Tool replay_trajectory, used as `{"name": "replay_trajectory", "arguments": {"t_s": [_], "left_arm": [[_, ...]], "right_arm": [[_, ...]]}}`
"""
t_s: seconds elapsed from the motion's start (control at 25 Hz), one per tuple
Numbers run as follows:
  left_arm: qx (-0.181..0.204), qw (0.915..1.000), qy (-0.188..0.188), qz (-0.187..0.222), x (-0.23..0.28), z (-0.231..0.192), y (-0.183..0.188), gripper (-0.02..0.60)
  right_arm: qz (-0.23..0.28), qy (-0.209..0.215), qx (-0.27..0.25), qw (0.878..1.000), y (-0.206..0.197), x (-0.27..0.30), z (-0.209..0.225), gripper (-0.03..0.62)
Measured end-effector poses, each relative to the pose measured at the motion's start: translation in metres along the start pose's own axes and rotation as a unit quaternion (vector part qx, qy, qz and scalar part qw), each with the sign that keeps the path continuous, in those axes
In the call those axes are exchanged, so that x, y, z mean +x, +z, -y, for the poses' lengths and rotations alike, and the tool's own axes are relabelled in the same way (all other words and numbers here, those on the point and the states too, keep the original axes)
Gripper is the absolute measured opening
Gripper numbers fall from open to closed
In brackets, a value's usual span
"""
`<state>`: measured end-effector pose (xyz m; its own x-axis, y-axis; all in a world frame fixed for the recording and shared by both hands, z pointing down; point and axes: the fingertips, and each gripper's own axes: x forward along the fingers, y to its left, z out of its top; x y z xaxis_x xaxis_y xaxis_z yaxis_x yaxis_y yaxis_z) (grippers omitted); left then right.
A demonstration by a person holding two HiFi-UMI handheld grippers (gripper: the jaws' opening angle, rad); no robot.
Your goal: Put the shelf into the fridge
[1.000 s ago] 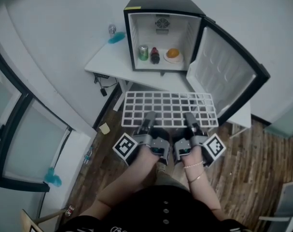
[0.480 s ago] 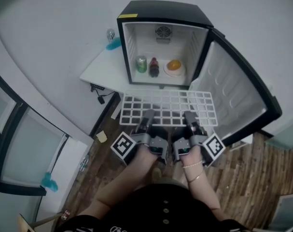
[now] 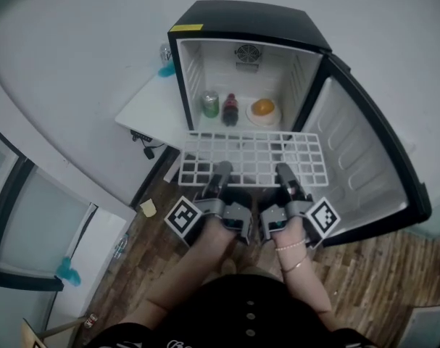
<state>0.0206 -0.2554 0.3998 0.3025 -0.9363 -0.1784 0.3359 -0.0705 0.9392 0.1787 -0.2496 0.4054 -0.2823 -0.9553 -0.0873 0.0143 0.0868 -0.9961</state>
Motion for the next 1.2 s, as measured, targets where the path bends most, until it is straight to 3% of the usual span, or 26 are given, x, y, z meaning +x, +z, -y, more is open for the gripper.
{"name": "replay_trajectory", "arguments": {"t_s": [0.56, 1.2], "left_arm": [[-0.005, 0.9999, -0.009, 0.007, 0.009, 0.001, 0.006, 0.038], [-0.005, 0.9996, 0.009, -0.025, 0.073, 0.009, 0.050, 0.038]], "right_arm": [[-0.018, 0.005, 0.009, 1.000, 0.001, 0.012, 0.002, 0.032], [-0.005, 0.001, 0.008, 1.000, -0.003, 0.083, 0.001, 0.032]]}}
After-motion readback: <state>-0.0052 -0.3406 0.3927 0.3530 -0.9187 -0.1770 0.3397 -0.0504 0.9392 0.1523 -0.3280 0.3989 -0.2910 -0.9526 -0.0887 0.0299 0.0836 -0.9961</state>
